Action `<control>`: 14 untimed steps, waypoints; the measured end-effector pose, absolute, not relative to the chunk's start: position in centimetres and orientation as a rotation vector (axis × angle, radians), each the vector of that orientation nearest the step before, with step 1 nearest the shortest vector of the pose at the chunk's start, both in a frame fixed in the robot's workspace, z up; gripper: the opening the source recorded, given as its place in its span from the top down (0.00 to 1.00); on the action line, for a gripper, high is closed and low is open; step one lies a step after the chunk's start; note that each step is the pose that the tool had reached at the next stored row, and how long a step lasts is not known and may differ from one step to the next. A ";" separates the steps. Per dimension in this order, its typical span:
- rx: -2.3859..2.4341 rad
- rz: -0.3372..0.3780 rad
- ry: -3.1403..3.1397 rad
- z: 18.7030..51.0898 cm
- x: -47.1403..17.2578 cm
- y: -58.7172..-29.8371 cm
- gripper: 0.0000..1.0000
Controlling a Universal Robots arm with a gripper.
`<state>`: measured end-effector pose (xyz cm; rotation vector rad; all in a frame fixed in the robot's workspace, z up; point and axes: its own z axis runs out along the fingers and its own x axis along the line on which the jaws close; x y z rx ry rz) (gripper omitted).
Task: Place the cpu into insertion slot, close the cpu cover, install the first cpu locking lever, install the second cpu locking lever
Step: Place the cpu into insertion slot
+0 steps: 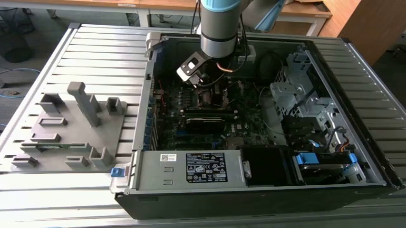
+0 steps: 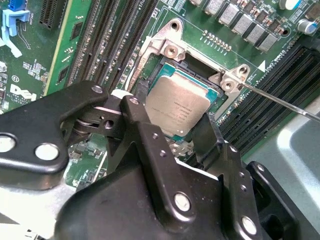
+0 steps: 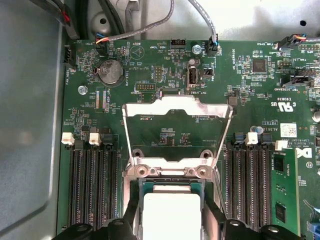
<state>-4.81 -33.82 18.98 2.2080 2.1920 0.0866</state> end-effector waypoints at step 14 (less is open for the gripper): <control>2.208 0.087 2.192 20.9 -4.8 -33.8 0.39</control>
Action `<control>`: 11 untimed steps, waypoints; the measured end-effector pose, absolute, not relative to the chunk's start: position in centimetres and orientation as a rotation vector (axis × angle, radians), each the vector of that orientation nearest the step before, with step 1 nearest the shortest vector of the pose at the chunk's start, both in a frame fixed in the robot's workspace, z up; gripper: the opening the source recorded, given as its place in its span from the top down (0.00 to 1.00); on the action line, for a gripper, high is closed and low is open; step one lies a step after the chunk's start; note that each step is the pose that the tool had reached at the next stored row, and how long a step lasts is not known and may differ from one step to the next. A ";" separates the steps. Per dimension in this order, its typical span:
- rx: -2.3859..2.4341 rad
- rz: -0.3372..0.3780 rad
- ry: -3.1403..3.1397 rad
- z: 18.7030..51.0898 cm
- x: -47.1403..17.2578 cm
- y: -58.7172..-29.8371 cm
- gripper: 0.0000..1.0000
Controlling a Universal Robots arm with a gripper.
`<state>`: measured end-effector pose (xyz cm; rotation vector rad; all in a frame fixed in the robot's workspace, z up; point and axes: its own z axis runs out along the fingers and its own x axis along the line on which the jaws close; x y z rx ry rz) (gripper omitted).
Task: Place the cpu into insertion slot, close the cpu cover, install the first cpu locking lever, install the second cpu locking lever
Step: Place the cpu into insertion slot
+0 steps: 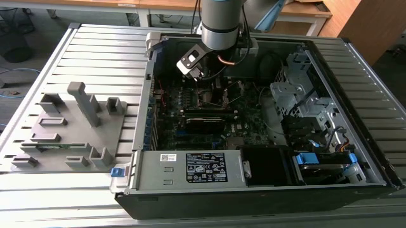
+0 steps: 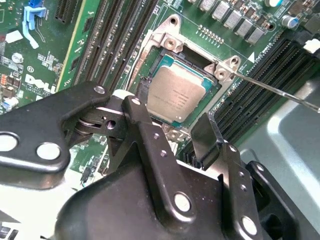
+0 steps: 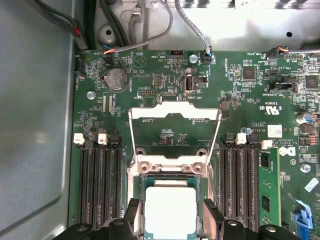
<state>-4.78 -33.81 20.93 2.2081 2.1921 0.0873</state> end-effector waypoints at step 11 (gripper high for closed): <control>2.208 0.087 2.192 21.1 -4.8 -33.8 0.39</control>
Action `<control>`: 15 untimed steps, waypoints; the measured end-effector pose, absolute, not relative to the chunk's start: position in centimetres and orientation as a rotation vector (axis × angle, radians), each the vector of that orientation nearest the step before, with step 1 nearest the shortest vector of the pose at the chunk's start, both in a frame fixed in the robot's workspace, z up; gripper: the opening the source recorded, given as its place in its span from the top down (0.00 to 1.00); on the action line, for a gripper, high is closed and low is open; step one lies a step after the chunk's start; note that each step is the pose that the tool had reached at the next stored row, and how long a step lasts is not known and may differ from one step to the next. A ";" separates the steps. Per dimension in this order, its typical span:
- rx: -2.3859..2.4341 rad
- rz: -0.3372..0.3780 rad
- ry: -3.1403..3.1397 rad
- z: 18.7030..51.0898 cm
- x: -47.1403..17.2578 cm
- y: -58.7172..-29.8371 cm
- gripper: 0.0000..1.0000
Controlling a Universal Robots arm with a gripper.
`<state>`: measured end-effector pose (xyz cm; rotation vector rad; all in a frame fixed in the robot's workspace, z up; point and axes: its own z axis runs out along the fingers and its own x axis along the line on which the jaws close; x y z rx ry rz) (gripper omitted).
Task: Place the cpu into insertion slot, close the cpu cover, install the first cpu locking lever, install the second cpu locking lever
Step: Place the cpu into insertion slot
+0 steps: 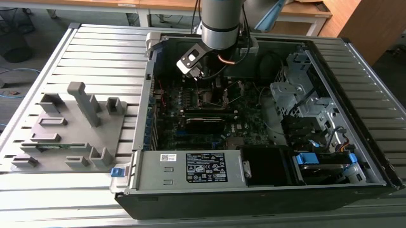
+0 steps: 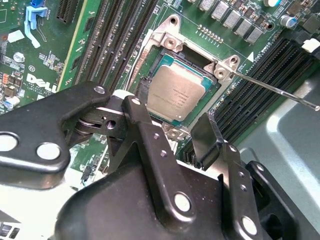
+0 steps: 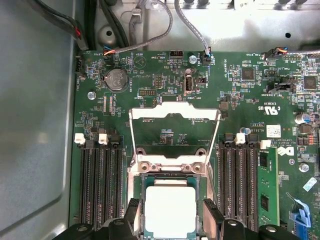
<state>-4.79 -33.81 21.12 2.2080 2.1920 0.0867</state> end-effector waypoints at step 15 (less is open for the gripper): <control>2.208 0.086 2.192 21.1 -4.8 -33.8 0.82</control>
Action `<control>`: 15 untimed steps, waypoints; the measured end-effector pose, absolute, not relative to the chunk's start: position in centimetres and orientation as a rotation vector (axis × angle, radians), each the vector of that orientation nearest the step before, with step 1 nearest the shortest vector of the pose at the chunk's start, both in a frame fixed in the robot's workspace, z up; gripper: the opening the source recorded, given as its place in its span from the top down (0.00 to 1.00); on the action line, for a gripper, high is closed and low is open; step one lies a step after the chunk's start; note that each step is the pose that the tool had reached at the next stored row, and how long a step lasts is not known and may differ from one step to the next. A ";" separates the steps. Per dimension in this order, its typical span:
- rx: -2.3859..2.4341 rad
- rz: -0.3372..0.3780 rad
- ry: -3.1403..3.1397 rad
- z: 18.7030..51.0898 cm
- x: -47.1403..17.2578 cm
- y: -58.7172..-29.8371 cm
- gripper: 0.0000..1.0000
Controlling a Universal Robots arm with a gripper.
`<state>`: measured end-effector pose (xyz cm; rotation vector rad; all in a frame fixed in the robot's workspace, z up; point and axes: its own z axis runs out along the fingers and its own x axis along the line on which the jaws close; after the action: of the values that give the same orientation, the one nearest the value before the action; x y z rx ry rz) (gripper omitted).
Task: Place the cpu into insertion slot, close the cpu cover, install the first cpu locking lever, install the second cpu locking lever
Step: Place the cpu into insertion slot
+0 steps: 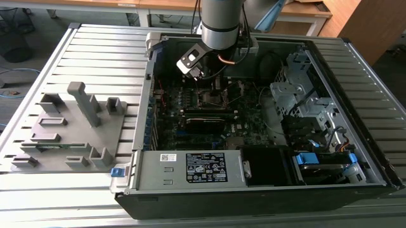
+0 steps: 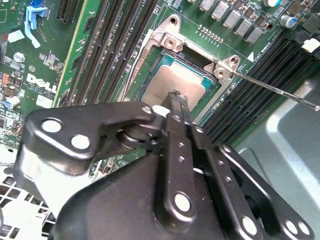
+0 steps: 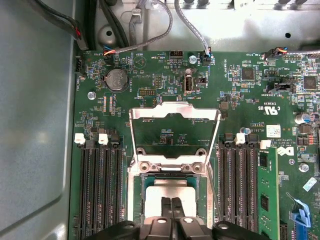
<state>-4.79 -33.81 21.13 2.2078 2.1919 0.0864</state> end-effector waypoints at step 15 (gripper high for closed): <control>2.228 0.044 2.211 21.1 -4.8 -33.8 0.89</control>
<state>-4.77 -33.81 21.13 2.2282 2.2112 0.0438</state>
